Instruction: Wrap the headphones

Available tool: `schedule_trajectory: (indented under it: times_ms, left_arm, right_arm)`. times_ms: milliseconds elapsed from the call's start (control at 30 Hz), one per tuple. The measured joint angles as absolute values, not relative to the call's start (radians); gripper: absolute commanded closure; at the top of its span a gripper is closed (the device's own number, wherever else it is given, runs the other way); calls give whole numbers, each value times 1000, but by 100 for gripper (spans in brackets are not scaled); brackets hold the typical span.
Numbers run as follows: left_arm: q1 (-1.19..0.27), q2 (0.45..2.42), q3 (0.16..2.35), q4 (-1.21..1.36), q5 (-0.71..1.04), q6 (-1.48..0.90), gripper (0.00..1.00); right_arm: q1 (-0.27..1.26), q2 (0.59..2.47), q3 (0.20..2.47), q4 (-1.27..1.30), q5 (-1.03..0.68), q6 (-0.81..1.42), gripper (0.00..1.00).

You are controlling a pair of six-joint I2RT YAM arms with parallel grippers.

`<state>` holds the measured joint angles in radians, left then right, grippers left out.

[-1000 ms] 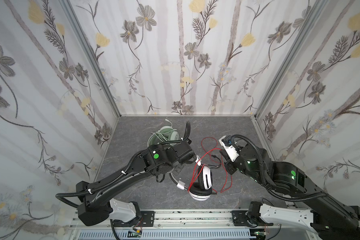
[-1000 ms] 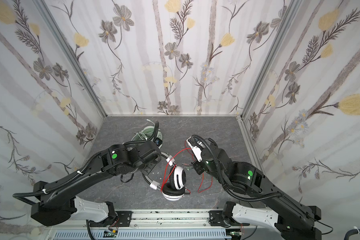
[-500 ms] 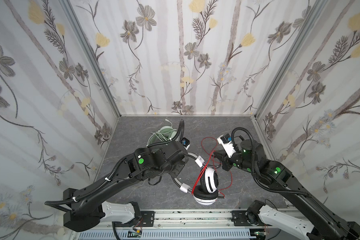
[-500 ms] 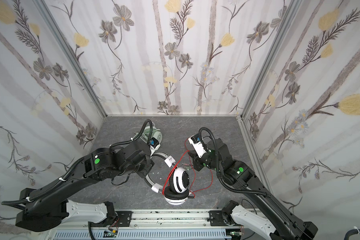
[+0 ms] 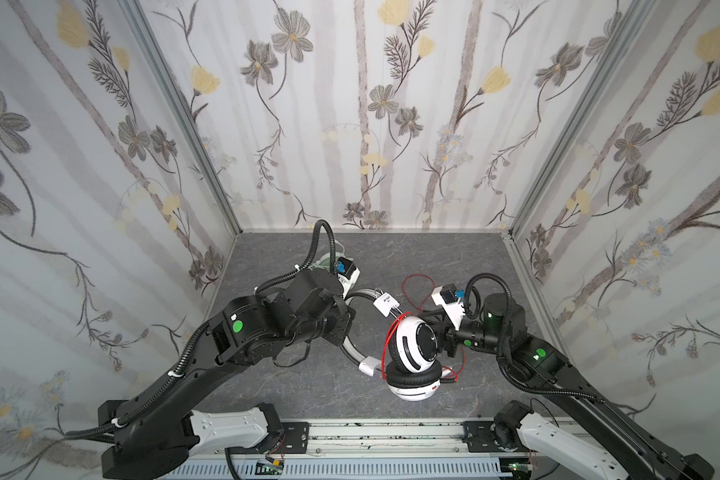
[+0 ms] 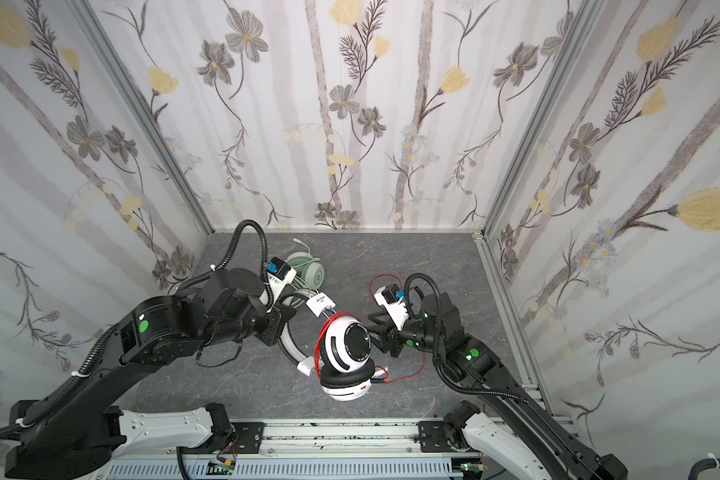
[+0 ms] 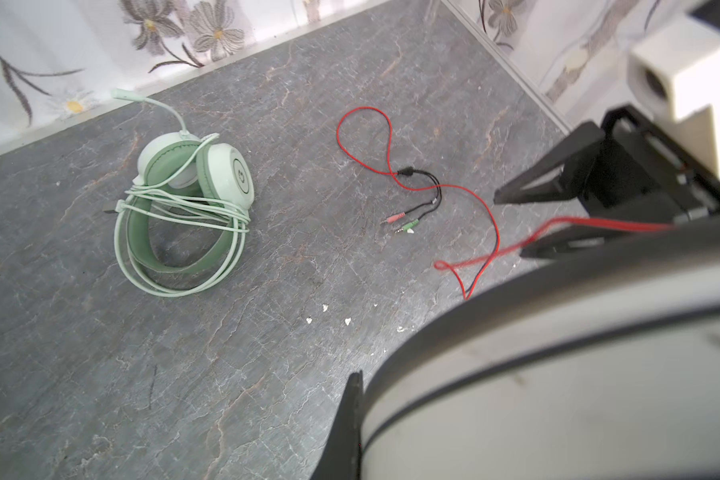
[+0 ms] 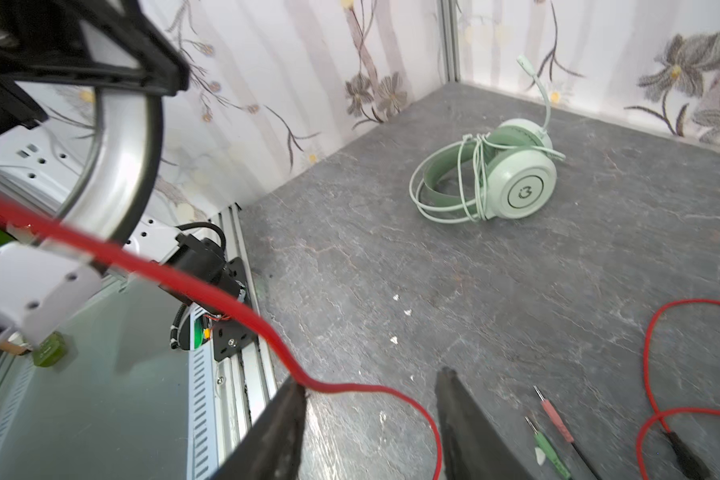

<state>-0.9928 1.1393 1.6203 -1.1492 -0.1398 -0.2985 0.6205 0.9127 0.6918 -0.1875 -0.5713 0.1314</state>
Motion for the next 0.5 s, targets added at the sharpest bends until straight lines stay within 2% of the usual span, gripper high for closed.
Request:
schedule_trajectory:
  times_ms: [167,500]
  left_arm:
    - [-936,1132,1673,-1151,-146,-356,100]
    - [-921,1134,1711,-1157,-112,-402,100]
  right_arm:
    - [600,797,547,-94,-583,223,42]
    - [596,810,419,-71,-509,340,40]
